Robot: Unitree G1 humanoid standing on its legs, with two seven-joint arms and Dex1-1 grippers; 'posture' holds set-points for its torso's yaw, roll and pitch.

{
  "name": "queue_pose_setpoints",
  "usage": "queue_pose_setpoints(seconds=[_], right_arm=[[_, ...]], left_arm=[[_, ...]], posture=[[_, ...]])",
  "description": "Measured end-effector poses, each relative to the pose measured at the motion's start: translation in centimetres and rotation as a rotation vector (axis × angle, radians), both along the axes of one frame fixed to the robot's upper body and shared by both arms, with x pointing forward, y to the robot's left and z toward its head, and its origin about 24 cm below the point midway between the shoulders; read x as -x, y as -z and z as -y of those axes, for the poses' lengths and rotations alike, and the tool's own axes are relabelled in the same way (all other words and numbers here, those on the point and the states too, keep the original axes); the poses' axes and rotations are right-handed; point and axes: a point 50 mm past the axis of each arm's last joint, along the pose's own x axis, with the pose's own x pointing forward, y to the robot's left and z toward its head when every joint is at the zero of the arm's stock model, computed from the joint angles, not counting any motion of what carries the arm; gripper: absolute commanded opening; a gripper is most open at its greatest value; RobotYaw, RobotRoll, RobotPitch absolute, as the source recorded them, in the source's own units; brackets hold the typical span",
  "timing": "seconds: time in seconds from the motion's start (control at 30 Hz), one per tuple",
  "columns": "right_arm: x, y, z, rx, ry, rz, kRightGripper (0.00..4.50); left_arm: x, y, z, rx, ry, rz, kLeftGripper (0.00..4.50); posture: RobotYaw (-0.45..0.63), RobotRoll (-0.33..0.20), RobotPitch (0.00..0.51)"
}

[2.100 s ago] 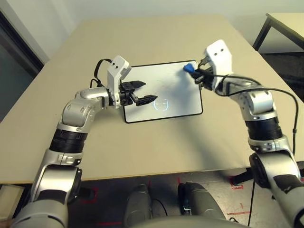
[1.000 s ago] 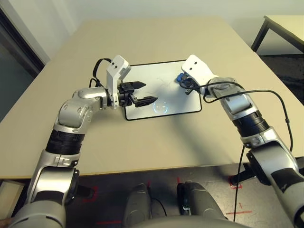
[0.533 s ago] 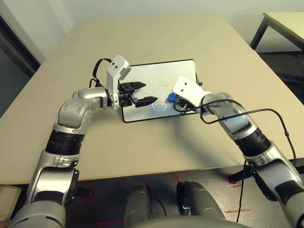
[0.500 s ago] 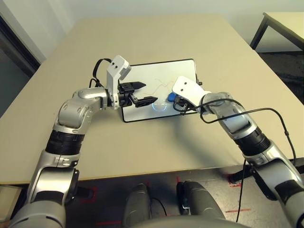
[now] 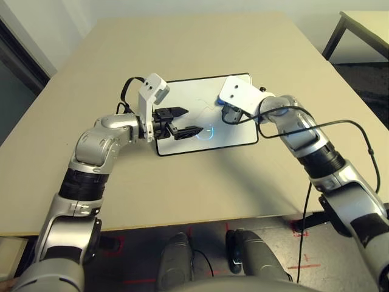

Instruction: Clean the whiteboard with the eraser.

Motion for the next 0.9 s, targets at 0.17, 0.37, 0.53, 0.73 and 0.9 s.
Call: queue_pose_setpoints(seconds=[0.17, 0.37, 0.53, 0.73, 0.9], right_arm=[[0.8, 0.7, -0.3, 0.028, -0.025, -0.04, 0.38], [-1.0, -0.9, -0.7, 0.042, -0.014, 0.013, 0.37], [-2.2, -2.1, -0.7, 0.03, 0.004, 0.076, 0.37], [-1.3, -1.2, -0.6, 0.028, -0.009, 0.068, 0.37], [1.1, 1.1, -0.6, 0.054, -0.067, -0.021, 0.37]], left_arm=[[0.1, -0.1, 0.1, -0.001, 0.003, 0.001, 4.5], [0.1, 0.0, 0.2, 0.002, 0.005, -0.002, 4.5], [0.1, 0.0, 0.2, 0.002, 0.006, -0.004, 4.5], [0.2, 0.2, 0.1, -0.001, 0.004, -0.01, 4.5], [0.3, 0.2, -0.5, -0.018, -0.012, -0.016, 4.5]], posture=[[-0.04, 0.0, 0.136], [-0.05, 0.0, 0.136], [-0.04, 0.0, 0.137], [-0.03, 0.0, 0.139], [-0.04, 0.0, 0.139]])
